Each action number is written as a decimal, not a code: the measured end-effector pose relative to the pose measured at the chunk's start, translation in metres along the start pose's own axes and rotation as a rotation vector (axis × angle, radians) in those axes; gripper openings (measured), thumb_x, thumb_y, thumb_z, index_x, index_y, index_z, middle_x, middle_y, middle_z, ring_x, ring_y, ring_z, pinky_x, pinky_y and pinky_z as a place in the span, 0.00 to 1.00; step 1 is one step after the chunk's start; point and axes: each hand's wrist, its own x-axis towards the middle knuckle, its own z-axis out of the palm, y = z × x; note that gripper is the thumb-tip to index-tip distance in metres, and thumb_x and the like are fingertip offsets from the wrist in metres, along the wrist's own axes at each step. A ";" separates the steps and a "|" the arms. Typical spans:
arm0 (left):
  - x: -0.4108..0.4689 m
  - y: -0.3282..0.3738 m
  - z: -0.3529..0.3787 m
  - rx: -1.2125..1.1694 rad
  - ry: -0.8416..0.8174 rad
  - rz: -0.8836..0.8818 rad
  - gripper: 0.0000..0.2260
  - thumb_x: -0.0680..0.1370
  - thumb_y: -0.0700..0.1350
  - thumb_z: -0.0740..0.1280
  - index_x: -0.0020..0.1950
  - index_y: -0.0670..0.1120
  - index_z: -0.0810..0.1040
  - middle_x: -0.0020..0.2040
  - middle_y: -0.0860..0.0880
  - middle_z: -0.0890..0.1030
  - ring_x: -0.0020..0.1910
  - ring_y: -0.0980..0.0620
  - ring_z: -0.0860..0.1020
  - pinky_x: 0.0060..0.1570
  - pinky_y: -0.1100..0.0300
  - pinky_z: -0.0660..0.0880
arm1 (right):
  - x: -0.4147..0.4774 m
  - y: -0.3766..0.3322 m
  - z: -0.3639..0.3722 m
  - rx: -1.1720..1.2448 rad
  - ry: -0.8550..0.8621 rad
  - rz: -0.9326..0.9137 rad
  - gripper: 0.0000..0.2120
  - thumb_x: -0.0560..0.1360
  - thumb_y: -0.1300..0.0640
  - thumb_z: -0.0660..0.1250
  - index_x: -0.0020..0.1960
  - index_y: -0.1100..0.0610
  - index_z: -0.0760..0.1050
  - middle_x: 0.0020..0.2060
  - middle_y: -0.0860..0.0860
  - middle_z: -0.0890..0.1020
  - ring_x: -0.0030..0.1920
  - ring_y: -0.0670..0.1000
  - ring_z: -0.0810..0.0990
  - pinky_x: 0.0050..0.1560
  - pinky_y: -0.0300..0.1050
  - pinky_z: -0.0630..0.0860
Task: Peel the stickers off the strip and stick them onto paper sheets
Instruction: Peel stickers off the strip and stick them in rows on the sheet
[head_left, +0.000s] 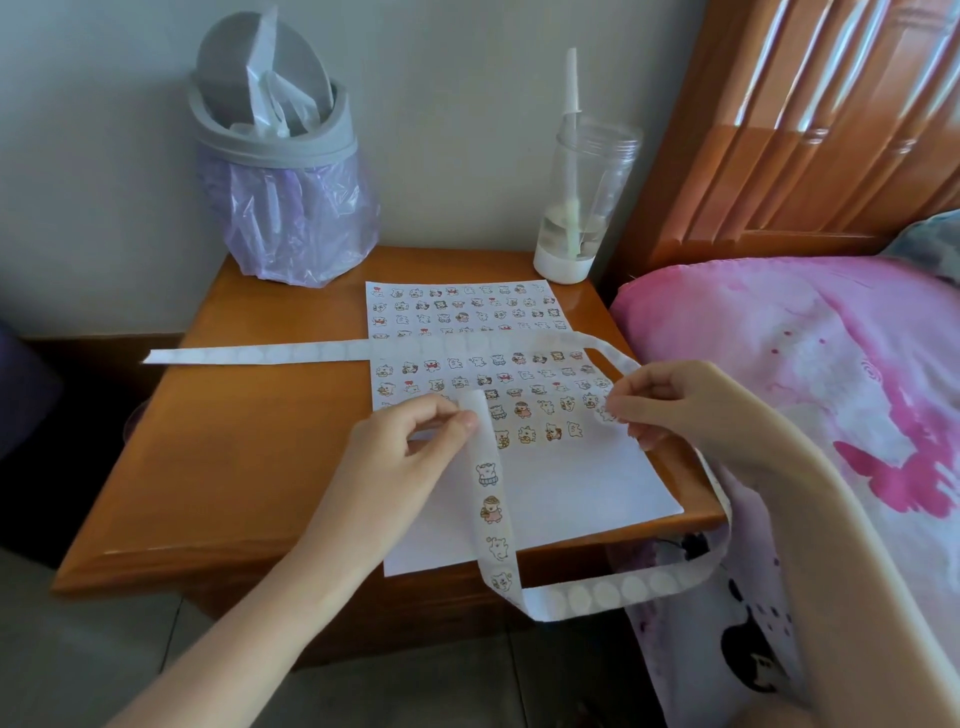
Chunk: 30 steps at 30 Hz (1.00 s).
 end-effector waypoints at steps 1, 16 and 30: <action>0.001 -0.002 0.001 0.004 -0.006 -0.006 0.08 0.76 0.50 0.64 0.44 0.50 0.81 0.44 0.60 0.83 0.50 0.64 0.78 0.47 0.70 0.68 | 0.001 0.000 0.002 0.003 -0.010 -0.001 0.02 0.73 0.60 0.69 0.44 0.58 0.81 0.35 0.53 0.83 0.31 0.46 0.80 0.39 0.36 0.80; 0.003 -0.010 0.004 0.056 -0.006 -0.017 0.07 0.76 0.51 0.64 0.43 0.53 0.80 0.45 0.61 0.82 0.49 0.67 0.77 0.45 0.73 0.69 | 0.007 0.005 0.007 -0.033 -0.032 0.036 0.02 0.73 0.60 0.69 0.44 0.57 0.81 0.37 0.51 0.83 0.33 0.45 0.79 0.36 0.32 0.78; 0.003 -0.011 0.005 0.052 -0.004 -0.014 0.07 0.76 0.51 0.64 0.42 0.53 0.80 0.45 0.63 0.82 0.48 0.70 0.76 0.42 0.80 0.67 | 0.007 0.004 0.010 -0.055 -0.018 0.027 0.01 0.73 0.61 0.70 0.43 0.57 0.80 0.34 0.49 0.82 0.31 0.44 0.78 0.35 0.31 0.77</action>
